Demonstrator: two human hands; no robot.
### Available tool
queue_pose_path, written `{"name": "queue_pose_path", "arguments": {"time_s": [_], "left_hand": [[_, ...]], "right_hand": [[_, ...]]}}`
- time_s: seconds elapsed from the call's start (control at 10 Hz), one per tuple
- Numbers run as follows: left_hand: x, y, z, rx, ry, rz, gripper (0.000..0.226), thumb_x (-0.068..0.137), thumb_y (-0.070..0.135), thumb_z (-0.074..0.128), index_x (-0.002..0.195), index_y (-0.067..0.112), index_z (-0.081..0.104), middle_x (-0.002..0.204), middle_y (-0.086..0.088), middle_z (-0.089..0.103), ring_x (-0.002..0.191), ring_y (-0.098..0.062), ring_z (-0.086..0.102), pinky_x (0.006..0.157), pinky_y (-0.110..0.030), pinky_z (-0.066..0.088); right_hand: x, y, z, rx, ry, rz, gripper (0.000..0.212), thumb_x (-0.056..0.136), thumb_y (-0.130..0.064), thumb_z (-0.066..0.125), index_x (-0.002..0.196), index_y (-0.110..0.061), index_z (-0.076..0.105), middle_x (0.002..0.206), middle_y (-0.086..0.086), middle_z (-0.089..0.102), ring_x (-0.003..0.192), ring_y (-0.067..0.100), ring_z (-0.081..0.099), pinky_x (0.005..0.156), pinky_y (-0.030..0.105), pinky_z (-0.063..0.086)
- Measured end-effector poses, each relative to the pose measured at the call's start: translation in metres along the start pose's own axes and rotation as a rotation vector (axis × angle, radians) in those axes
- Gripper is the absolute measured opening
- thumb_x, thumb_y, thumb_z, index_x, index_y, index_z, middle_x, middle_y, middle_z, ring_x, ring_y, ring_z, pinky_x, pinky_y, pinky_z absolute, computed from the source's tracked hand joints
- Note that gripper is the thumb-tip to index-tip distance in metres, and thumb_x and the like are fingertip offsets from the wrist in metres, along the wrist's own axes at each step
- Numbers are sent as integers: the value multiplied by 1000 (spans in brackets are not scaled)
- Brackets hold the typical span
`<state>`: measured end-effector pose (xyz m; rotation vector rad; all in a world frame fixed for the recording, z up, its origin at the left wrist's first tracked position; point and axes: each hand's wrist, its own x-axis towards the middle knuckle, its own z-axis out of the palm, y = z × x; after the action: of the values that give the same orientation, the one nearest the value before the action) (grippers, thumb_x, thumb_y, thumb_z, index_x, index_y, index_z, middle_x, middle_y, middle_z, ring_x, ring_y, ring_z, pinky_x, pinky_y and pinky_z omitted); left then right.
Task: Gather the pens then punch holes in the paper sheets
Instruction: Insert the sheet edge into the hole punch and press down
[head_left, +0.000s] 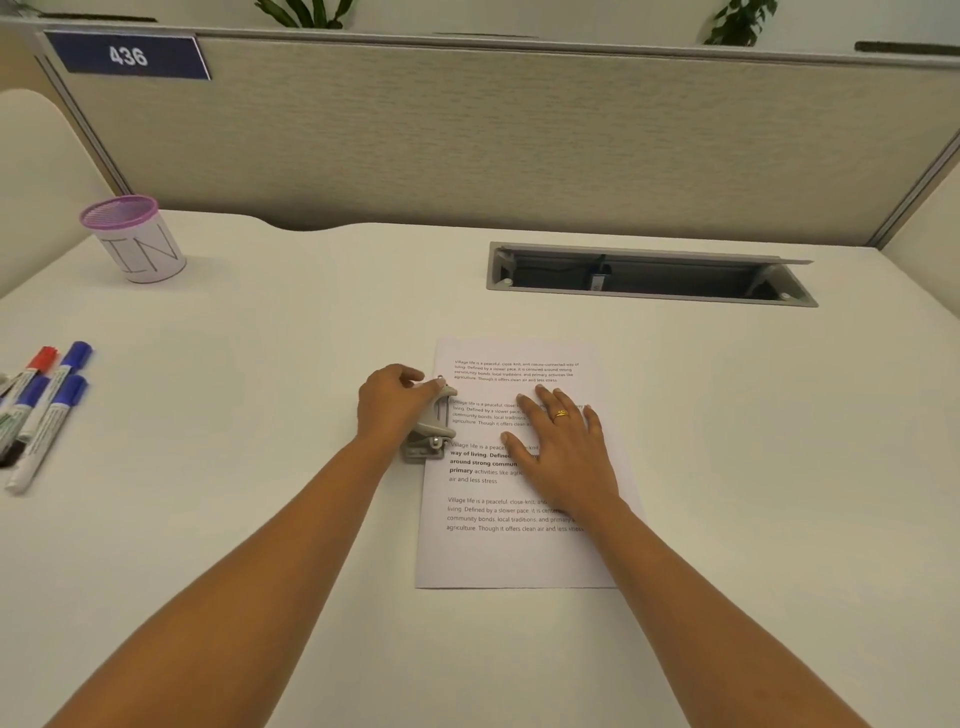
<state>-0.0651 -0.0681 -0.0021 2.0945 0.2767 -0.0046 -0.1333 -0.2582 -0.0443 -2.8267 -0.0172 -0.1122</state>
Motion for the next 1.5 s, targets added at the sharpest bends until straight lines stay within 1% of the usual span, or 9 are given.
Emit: {"name": "queue_pose_path", "arguments": {"time_s": [0.1,0.2,0.4,0.6,0.9,1.0,1.2,1.3,1.5], "left_hand": [[-2,-2,-6,-123,-19,-106,34,75,27,76,101,7,66,108,-12,65,89,-25,61,74,-33,53],[-6,-3,-12,-209,-39,-167,21,73,16,77,89,8,67,104,-18,68,84,-27,64,80,-39,56],[-11,-1,-19,-266,-80,-205,26,73,7,76,97,3,67,96,-18,67,58,-18,61,38,-18,51],[-8,-6,-28,-245,-47,-208,28,73,8,76,99,4,67,98,-19,68,60,-18,61,36,-14,46],[2,-15,-52,-169,16,-220,27,72,11,77,97,5,68,103,-19,68,79,-26,64,55,-27,55],[1,-13,-53,-64,60,-205,31,76,17,75,103,4,67,110,-17,66,98,-31,63,84,-40,54],[-22,11,-30,259,100,159,40,82,28,67,116,8,63,124,-14,53,119,-29,47,96,-38,41],[-35,21,-8,296,7,269,40,84,28,64,118,7,62,129,-12,49,123,-26,44,100,-32,35],[-51,24,23,334,-298,81,62,89,36,56,138,4,36,146,-14,32,136,-27,30,107,-35,28]], "right_hand": [[0,0,0,-1,4,-2,58,92,-55,32,145,-30,26,157,-4,18,146,14,9,118,41,1],[0,0,1,-1,6,-2,58,92,-55,32,145,-30,26,157,-3,19,145,14,10,117,41,1],[-1,1,2,-7,18,-7,58,92,-55,32,145,-30,27,157,-3,19,145,14,10,117,41,2],[-1,1,1,3,16,-5,58,92,-55,33,145,-30,27,157,-4,19,145,14,10,118,41,2],[0,1,1,10,12,1,58,92,-55,33,145,-31,27,157,-4,18,146,13,9,118,40,1],[0,1,2,14,11,2,58,92,-55,33,145,-31,27,157,-5,19,146,13,10,118,40,1],[2,1,3,8,7,1,58,92,-56,32,145,-31,26,157,-5,18,146,13,9,118,40,1],[1,2,3,2,9,-2,58,92,-56,31,145,-31,26,157,-4,18,146,13,9,118,40,2],[1,2,4,2,17,-2,59,92,-56,31,145,-31,26,157,-4,18,145,13,10,118,41,2]]}}
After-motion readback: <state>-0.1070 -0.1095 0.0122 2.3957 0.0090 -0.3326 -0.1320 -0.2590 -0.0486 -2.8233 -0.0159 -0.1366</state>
